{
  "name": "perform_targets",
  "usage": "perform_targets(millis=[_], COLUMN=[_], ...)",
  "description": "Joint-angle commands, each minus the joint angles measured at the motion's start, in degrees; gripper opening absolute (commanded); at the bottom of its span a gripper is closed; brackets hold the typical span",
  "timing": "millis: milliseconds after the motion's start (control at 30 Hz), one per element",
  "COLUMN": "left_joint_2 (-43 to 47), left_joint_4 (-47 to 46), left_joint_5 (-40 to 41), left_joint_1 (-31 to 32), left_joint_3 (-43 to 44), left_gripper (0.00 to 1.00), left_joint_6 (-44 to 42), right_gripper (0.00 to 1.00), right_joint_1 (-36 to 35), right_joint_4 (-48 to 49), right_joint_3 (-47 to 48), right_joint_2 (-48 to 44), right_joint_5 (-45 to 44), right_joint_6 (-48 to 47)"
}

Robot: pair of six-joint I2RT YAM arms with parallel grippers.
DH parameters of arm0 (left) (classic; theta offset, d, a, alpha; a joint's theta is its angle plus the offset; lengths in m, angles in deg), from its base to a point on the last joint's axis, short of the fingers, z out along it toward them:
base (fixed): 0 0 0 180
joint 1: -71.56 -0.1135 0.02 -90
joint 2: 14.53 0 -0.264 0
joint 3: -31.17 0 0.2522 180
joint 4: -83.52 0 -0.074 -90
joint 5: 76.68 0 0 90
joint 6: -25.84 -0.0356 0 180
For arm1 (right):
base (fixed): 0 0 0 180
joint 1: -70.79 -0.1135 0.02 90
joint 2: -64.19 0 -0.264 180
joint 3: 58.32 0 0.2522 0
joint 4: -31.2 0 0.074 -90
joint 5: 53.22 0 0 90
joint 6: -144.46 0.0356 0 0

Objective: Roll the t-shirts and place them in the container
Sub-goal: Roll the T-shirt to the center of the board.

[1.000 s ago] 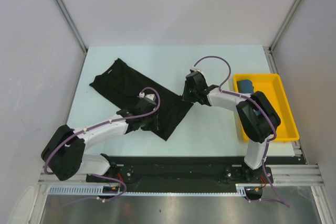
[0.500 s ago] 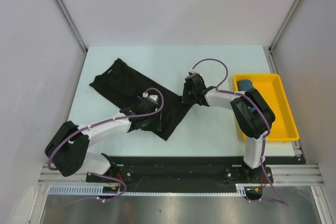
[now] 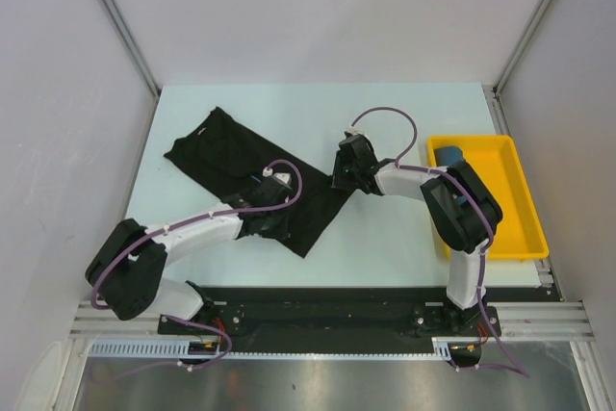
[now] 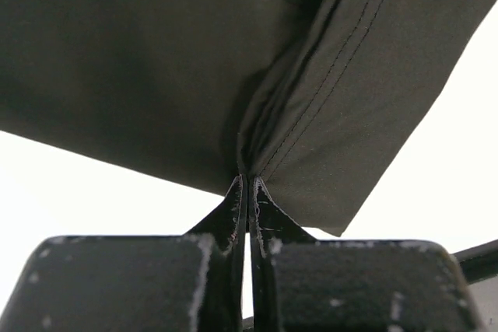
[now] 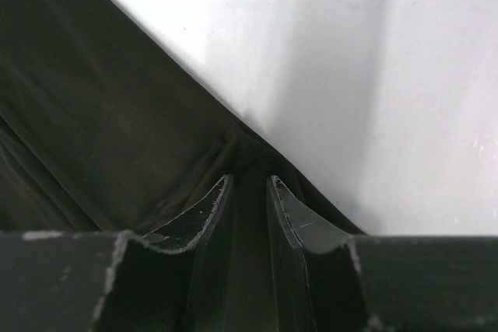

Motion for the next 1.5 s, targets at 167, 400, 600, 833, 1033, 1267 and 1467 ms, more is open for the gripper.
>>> perform_targets(millis=[167,400,600,833,1033,1267,1467], left_joint_2=[1.7,5.2,7.6,0.4,-7.3,-16.4,-18.8], left_joint_4=[0.7,3.8,5.0,-5.0,-13.2,-19.2,-20.0], left_joint_5=[0.4,-2.5,-5.9,-12.2,-12.9,-10.8,-9.0], left_joint_1=[-2.5,-2.9,-2.8,-1.6,-1.0,-0.8,-0.9], left_joint_3=[-1.5,2.5,10.5,12.5,11.4,8.9,6.8], left_gripper=[0.0,0.5,0.42,0.0,0.0,0.0,0.0], left_joint_6=[-0.5,-2.9,-2.6,1.7,3.6,3.0,2.0], right_gripper=[0.29,0.42,0.29,0.04,0.04,0.04,0.18], right_joint_1=[0.7,-1.7,-5.3,-4.6,-0.4,0.3,1.1], right_joint_4=[-0.8,-5.0,-9.3,-10.4,-7.2,-6.7,-5.6], right_joint_3=[-0.2,-0.1,-0.2,-2.0,-8.3,-10.3,-10.8], right_joint_2=[0.5,-8.2,-11.8,-10.0,-14.5,-15.9,-16.1], right_joint_5=[-1.2,-5.1,-7.8,-5.1,-3.1,-2.9,-1.9], right_joint_6=[-2.5,-4.5,-2.7,1.7,3.2,3.2,3.4])
